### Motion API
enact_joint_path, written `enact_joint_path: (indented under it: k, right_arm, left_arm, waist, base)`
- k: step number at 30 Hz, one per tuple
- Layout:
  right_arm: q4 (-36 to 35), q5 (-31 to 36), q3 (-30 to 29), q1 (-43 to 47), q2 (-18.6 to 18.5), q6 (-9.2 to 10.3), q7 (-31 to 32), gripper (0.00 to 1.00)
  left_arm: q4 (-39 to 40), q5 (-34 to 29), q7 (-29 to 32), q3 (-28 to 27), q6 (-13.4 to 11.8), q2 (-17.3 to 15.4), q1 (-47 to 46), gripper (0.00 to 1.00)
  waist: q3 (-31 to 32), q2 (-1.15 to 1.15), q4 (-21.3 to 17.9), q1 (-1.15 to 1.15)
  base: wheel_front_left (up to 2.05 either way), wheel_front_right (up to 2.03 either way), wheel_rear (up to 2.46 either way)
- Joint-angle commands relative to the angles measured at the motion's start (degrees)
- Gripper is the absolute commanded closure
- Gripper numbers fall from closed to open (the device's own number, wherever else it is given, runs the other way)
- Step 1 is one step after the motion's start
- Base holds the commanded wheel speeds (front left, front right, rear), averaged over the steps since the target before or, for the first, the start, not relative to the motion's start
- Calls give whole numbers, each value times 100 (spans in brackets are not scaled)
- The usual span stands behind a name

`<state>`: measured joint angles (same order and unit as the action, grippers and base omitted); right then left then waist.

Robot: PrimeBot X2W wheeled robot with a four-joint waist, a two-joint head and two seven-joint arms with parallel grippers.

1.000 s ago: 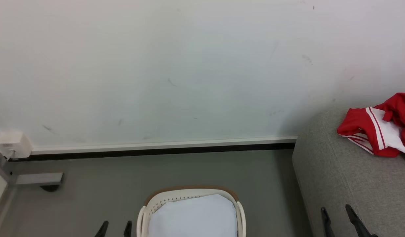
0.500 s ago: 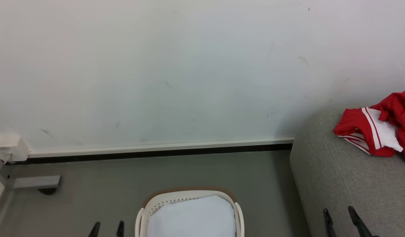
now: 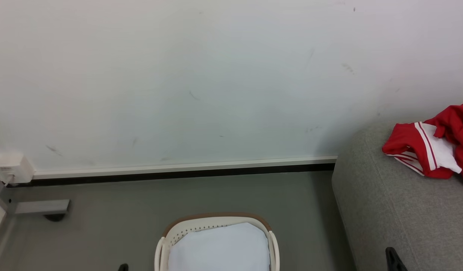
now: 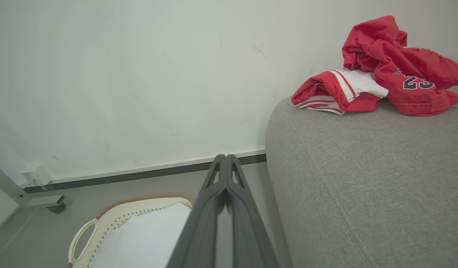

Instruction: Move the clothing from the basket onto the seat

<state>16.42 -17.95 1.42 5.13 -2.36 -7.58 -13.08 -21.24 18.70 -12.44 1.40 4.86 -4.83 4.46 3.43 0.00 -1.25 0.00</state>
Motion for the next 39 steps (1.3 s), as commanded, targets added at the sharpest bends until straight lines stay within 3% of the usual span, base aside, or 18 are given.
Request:
enact_joint_path:
  k: [1,39]
  right_arm:
    - [-107,-320,-41,-150,-60,1,54,100]
    - [-185,-3586,-297,-609,-129,6,841,100]
  left_arm:
    - [133,313,58,-60,26,-28,-175,100]
    - [424,3480,872,-384,136,70,-586,100]
  waist:
    - [-6,0,3,0]
    - [-120,0,42,0]
  base:
    - [0,0,0]
    - [0,0,0]
